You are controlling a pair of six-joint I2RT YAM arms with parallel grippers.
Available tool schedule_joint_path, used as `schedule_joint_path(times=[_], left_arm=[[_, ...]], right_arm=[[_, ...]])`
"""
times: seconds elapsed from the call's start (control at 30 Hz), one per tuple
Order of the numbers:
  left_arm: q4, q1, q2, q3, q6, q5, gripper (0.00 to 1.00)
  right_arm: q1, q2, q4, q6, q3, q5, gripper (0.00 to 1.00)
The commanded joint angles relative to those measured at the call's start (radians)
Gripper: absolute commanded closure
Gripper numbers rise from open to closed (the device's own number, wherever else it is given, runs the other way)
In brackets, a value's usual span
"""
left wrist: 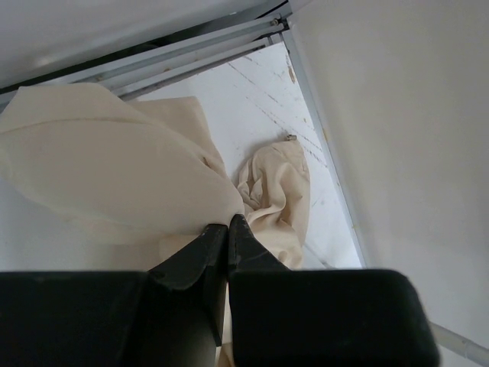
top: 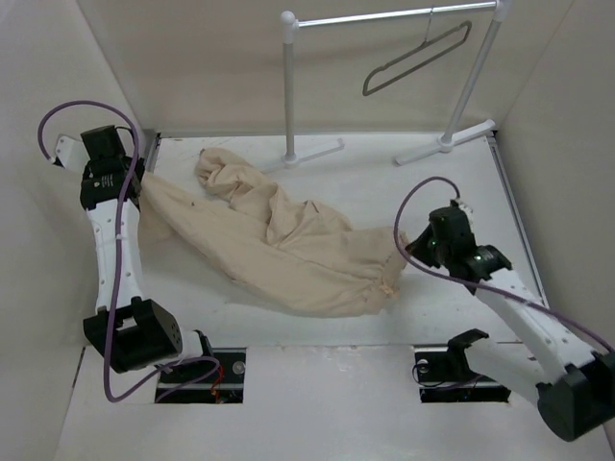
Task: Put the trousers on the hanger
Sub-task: Flatten out the trousers at the center of the board.
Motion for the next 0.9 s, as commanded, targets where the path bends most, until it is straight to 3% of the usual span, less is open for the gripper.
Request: schedule_joint_path(times=[0.0,0.1,0.17,0.2,0.3,0.4,0.5,0.63,0.73,0.83,0.87], left_arm=[[0.019,0.018,-0.051,0.098,0.01,-0.017,1.0],[-0.004,0.041,-0.061,0.157,0.01,-0.017,1.0],[-0.013,0.046,-0.064,0.193,0.011,-0.019,1.0],[-0.019,0.044,-0.064,0.213,0.013,-0.019,1.0],[-0.04,0.038,-0.062,0.244,0.023,-0.036,1.0],[-0.05,0.022,-0.082,0.195,0.048,-0.059,1.0],[-0.038,-0.006,-0.116,0.08,0.054,-0.065,1.0],[-0.015,-0.057,-0.14,-0.096,0.06,-0.083,1.0],[0.022,-0.101,-0.145,-0.209,0.056,-0.096,1.0],[0.056,-0.143,-0.102,-0.227,0.052,-0.108,1.0],[0.07,-0.156,-0.079,-0.221,0.052,-0.122,1.0]], right_arm=[[0.079,-0.197,-0.17,-0.117,0.238,0.172,0.96],[0.109,-0.285,-0.342,-0.148,0.353,0.278,0.94],[0.042,-0.31,-0.375,-0.163,0.369,0.335,0.95],[-0.032,-0.29,-0.373,-0.168,0.361,0.32,0.95],[-0.237,-0.224,-0.344,-0.143,0.364,0.067,0.98],[-0.345,-0.233,-0.208,-0.12,0.329,0.05,0.98],[-0.443,-0.044,-0.111,-0.142,0.357,0.032,0.96],[-0.471,0.272,0.105,-0.102,0.4,0.033,0.93],[-0.494,0.473,0.222,-0.093,0.491,0.048,0.81],[-0.489,0.581,0.129,-0.122,0.646,0.047,0.47],[-0.477,0.574,0.095,-0.149,0.666,0.053,0.4]])
